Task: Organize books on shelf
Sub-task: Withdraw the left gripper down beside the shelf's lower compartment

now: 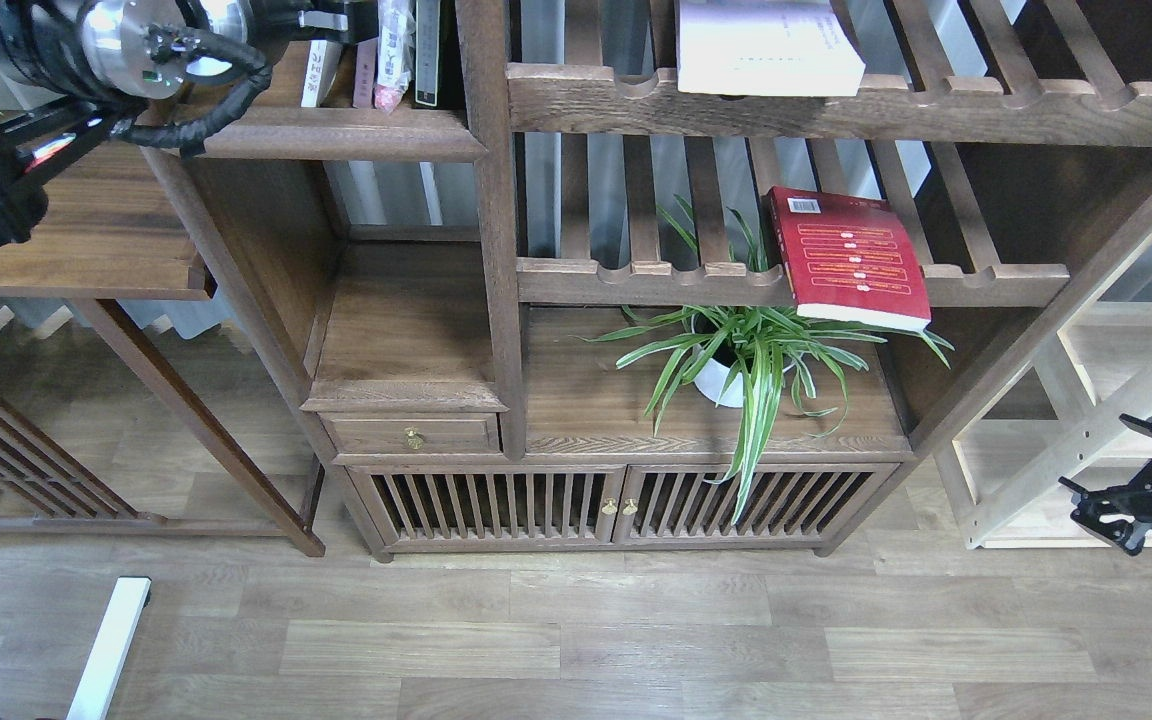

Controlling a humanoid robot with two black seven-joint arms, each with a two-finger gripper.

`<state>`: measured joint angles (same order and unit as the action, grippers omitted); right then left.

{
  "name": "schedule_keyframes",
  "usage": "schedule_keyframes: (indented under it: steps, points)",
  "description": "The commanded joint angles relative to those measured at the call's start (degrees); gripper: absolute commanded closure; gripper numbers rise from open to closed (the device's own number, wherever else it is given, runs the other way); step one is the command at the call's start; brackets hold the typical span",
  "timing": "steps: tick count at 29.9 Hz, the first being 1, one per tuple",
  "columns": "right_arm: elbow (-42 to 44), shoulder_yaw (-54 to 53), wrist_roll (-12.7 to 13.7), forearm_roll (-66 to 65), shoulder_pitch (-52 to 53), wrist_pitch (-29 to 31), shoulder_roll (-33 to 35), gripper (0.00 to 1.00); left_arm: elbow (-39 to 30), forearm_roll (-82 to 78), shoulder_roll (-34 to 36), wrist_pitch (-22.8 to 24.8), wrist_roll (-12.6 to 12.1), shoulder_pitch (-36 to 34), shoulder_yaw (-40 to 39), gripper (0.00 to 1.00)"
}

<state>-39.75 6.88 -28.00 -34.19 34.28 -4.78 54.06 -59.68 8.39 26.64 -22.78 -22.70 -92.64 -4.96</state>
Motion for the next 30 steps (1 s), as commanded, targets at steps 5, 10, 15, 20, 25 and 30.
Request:
schedule_keyframes:
  steps: [5, 10, 15, 20, 25, 30]
  points:
    - [-0.06, 0.07, 0.0, 0.0, 0.0, -0.05, -0.18, 0.09, -6.05, 0.05, 3.94, 0.19, -0.24, -0.26, 0.22, 0.17]
    - [-0.06, 0.15, 0.0, 0.0, -0.09, 0.04, -0.09, 0.09, -11.59, 0.05, 8.24, 0.19, -0.59, -0.35, 0.48, 0.17]
    - [-0.06, 0.24, 0.0, 0.0, -0.09, 0.04, -0.27, 0.09, -18.79, 0.13, 13.86, 0.19, -0.94, -0.26, 1.1, 0.17]
    - [-0.06, 0.24, 0.0, 0.0, -0.09, 0.04, -0.45, 0.09, -26.53, 0.13, 20.19, 0.98, -0.94, 0.53, 2.24, 0.17]
    - [-0.06, 0.24, 0.0, 0.0, -0.09, 0.04, -0.45, 0.09, -32.77, 0.13, 24.15, 1.68, -0.77, 3.42, 2.94, 0.17]
    - [-0.06, 0.07, 0.0, 0.0, -0.61, -0.05, -0.36, 0.09, -37.61, -2.23, 26.09, 2.91, 0.02, 8.87, 2.94, 0.17]
